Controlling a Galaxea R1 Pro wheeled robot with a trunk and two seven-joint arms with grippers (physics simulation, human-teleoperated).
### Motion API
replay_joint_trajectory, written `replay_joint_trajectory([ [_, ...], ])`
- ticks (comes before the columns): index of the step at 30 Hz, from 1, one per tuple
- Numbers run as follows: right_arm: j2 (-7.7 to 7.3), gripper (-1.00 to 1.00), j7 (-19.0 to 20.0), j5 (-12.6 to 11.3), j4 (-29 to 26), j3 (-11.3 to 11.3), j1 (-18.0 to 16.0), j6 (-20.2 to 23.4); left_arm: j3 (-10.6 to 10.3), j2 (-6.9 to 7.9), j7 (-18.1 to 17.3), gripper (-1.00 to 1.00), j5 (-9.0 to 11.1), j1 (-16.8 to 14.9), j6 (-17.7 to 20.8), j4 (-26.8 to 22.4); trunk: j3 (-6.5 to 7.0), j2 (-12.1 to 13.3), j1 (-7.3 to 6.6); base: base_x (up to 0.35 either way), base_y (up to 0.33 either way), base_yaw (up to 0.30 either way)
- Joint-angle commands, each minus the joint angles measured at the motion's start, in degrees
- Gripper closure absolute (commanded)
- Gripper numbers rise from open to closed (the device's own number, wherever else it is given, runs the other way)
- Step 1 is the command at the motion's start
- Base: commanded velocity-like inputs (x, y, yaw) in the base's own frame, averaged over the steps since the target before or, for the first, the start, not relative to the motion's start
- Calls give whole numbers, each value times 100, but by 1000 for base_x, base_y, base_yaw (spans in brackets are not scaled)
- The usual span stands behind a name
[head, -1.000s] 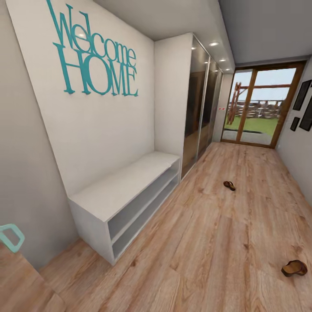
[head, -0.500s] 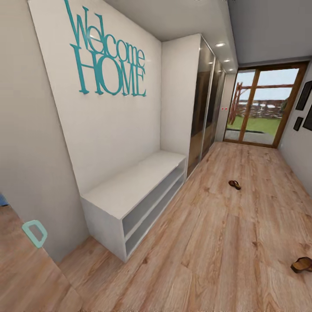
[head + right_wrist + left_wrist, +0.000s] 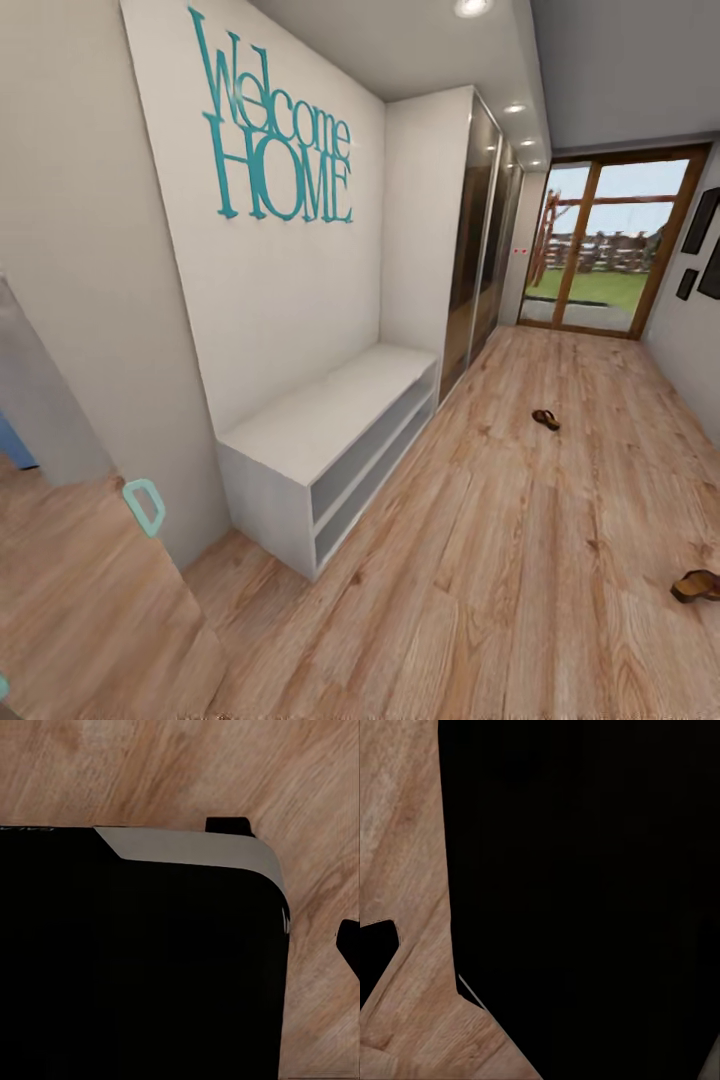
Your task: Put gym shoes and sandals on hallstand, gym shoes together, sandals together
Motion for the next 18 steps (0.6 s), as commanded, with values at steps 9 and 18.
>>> replay_joint_trajectory([
  [9,-5,-100,-1,-1,-2,-1,-2,1,16,-2,-5,-100,6,4,-11,-7,-4,-3,-3,-274,212,49],
  [18,-15,-100,-1,-1,-2,-1,-2,1,16,5,-5,-100,6,8,-6,-7,-4,-3,-3,-277,206,234],
])
